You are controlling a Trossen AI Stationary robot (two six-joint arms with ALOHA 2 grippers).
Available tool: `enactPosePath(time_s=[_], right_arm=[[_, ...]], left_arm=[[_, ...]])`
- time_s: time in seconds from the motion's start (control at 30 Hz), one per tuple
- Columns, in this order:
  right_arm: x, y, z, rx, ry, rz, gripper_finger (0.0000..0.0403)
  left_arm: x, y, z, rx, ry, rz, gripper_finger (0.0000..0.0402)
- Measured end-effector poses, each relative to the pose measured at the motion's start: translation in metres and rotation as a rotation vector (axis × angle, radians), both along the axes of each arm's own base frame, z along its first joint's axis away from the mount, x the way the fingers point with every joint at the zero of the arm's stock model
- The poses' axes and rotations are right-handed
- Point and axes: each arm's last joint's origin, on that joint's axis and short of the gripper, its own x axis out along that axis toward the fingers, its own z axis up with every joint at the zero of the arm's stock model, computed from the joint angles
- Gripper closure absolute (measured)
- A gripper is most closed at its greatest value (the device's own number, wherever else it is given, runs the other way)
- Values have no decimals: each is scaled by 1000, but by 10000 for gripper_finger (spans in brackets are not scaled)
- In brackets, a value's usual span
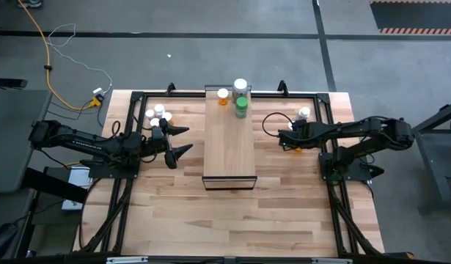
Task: Pick and place medicine bottles onto shelf by color
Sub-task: Put the bottom right yellow pill bottle on the shelf
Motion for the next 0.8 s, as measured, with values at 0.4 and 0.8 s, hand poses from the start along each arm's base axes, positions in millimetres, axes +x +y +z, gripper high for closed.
enactPosePath(time_s=[0.4,0.8], right_arm=[[17,11,33,-80,-41,105,212],[61,38,140,-230,-277,488,212]], left_arm=[[0,0,0,0,0,0,71],[0,0,0,-4,0,1,71]])
